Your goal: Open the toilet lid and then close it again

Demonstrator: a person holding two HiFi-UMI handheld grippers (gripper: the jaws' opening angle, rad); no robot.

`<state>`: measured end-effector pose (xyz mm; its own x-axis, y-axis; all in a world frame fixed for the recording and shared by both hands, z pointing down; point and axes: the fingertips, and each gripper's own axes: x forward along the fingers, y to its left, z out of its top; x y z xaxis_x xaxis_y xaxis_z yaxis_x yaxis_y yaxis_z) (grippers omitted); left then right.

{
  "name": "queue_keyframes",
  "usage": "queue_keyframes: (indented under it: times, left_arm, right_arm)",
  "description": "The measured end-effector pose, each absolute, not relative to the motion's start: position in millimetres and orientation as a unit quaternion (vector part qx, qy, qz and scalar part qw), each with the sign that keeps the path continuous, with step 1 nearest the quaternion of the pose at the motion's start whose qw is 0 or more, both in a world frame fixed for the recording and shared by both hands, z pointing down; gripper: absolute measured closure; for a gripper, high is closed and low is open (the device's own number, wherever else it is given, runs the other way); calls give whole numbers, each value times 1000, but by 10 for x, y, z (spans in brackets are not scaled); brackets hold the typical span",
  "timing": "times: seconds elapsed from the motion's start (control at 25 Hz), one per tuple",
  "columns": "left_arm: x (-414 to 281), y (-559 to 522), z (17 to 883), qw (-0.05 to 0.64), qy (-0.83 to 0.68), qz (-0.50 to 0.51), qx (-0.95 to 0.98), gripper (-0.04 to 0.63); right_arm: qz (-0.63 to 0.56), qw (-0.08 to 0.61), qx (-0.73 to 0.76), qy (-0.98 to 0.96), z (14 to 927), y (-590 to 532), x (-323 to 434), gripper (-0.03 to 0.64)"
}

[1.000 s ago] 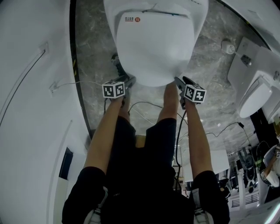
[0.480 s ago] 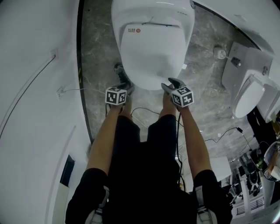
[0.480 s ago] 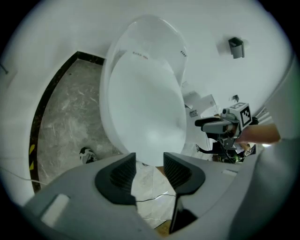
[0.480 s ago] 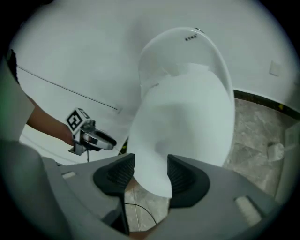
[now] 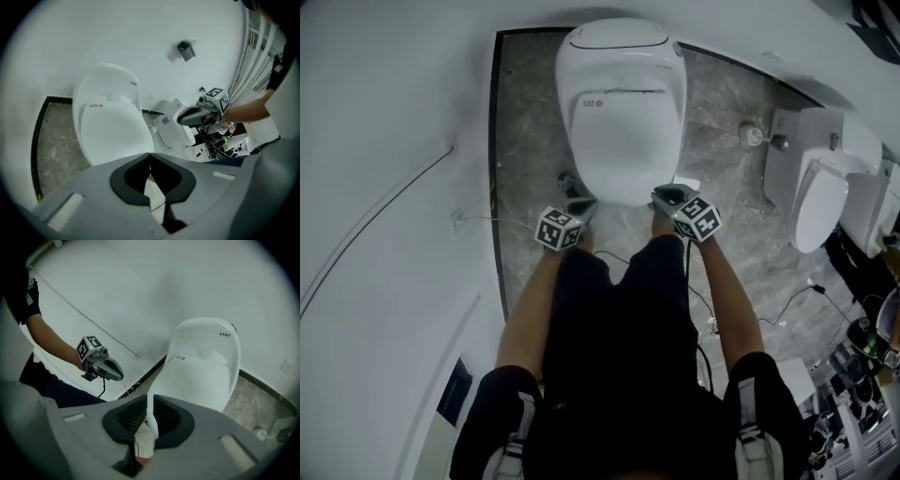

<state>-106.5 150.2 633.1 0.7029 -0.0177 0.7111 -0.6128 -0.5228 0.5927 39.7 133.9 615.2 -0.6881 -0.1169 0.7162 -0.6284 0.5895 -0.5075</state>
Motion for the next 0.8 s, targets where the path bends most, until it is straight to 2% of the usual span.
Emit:
queue_keyframes:
  times: [0.44, 0.8]
  left_arm:
    - [-912, 1519, 5059, 335, -153, 308, 877, 586]
    - [-908, 1014, 3778, 270, -227, 203, 913, 585]
  right_arm:
    - [330, 301, 266, -854, 4976, 1379, 481, 586]
    - [233, 255, 270, -899, 3851, 1127, 117, 586]
